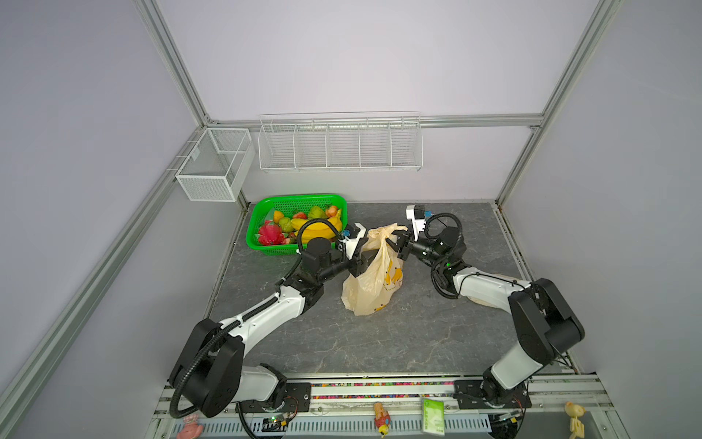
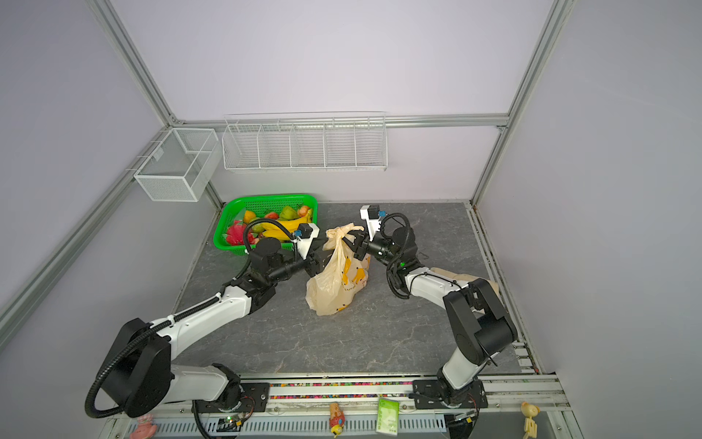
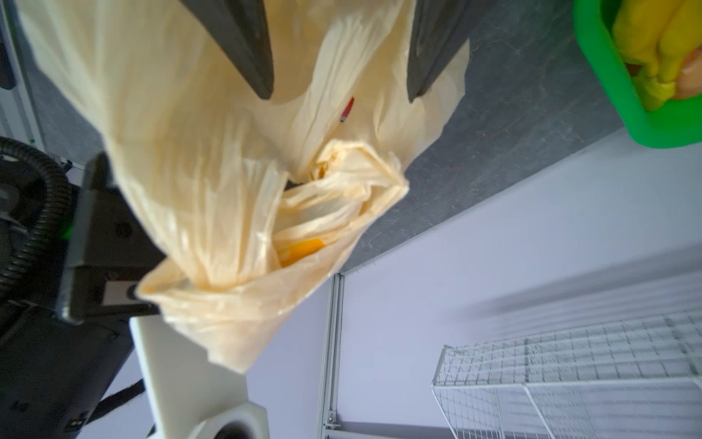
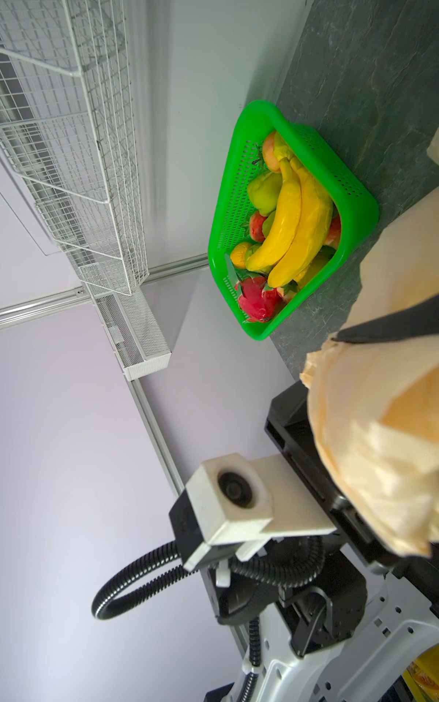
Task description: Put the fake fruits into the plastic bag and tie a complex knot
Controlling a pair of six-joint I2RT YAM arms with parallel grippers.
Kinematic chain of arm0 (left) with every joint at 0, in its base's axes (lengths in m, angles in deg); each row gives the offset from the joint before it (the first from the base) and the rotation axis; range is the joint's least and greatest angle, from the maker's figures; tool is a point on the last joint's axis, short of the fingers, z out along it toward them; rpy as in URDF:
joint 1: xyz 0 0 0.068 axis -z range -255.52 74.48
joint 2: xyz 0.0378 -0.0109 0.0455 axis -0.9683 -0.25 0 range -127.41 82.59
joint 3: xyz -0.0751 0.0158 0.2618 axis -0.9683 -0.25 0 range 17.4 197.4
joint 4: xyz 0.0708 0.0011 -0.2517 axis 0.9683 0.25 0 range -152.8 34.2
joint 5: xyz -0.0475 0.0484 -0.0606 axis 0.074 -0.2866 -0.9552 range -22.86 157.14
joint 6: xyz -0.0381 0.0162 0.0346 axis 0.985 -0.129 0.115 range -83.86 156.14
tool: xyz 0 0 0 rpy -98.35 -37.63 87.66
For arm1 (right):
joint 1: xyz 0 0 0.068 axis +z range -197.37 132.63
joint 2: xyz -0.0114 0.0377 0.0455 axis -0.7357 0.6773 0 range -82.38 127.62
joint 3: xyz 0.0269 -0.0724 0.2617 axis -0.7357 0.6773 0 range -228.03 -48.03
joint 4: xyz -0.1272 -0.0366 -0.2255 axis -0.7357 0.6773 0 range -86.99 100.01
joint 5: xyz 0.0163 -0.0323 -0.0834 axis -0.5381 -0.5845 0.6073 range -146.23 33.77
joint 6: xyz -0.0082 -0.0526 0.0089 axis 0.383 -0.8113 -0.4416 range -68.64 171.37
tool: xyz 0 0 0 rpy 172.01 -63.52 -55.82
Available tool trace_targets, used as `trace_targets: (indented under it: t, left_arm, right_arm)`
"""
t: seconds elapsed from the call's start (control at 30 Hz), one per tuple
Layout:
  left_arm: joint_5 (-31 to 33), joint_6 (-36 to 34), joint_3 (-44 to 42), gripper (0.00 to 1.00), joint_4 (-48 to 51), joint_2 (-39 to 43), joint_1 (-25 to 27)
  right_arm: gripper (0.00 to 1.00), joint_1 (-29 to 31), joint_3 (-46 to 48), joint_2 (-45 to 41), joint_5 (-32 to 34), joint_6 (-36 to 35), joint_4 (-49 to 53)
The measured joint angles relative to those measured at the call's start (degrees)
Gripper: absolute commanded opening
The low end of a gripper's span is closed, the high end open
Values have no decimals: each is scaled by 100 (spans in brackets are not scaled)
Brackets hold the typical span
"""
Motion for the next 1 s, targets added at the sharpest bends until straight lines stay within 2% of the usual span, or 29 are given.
trace_targets:
  t: [0.17, 0.23, 0.43, 0.5, 1.0]
  left_arm:
    - [-15, -31, 0, 62, 149, 385, -133]
    - [-31, -15, 0, 60, 225, 503, -190]
    - [-238, 337, 164, 37, 505, 538, -417]
    - [-356, 542, 304, 33, 570, 494, -511]
    - [-1241, 1412, 752, 35, 713, -282, -636]
  right_arm:
    - [7, 0, -35, 0, -20, -173, 210]
    - [7, 0, -37, 0, -20, -238, 269]
    - [7, 0, -61, 0, -20, -372, 463]
    - [7, 0, -68, 0, -20, -426, 509]
    - [7, 13, -197, 0, -20, -553, 741]
